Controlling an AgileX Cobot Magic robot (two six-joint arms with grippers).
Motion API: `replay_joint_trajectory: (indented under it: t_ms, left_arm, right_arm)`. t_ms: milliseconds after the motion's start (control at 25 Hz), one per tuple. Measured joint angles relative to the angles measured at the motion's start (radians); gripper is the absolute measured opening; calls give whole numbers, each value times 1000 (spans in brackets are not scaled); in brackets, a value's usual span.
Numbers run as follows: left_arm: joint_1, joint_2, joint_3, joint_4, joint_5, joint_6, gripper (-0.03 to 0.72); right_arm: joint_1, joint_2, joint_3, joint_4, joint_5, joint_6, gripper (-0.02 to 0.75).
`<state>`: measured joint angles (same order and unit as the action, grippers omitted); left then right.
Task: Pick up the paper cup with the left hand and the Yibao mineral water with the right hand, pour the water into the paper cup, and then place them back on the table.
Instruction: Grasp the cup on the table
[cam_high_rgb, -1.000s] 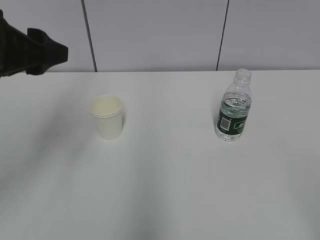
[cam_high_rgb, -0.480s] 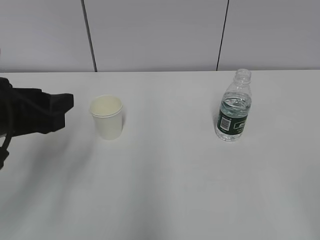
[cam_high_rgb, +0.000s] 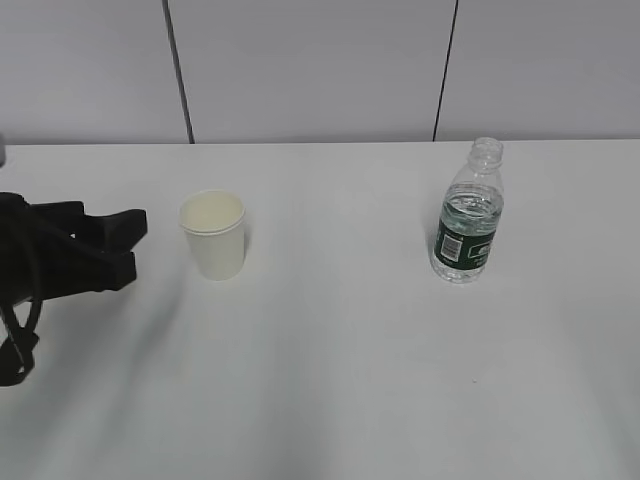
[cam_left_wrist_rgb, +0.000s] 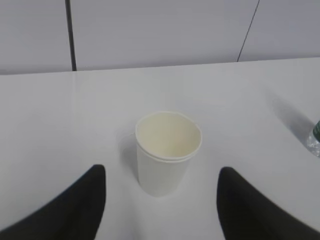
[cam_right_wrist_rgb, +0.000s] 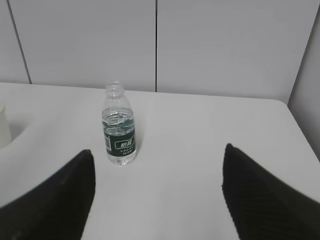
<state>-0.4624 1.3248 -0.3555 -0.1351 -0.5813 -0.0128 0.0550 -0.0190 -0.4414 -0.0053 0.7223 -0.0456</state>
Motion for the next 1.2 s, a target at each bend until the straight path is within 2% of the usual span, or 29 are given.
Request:
replay_joint_trajectory:
  t_ms: [320,600,760,1040,1200]
  left_arm:
    - [0,177,0,35,-199,-1,433]
    - [0,315,0,155,-396,-1,433]
    - [0,351,0,216,-430,-1,433]
    - [0,402,-1,224,-457,-1,433]
    - [0,469,-1,181,-517,-1,433]
  right_arm:
    - [0,43,62,0,-124,0,585]
    - [0,313,64,0,-299,0,585]
    - [0,479,66,0,-432,0,585]
    - [0,725,66,0,-706,0,585]
    - [0,848,66,0,-834,0,585]
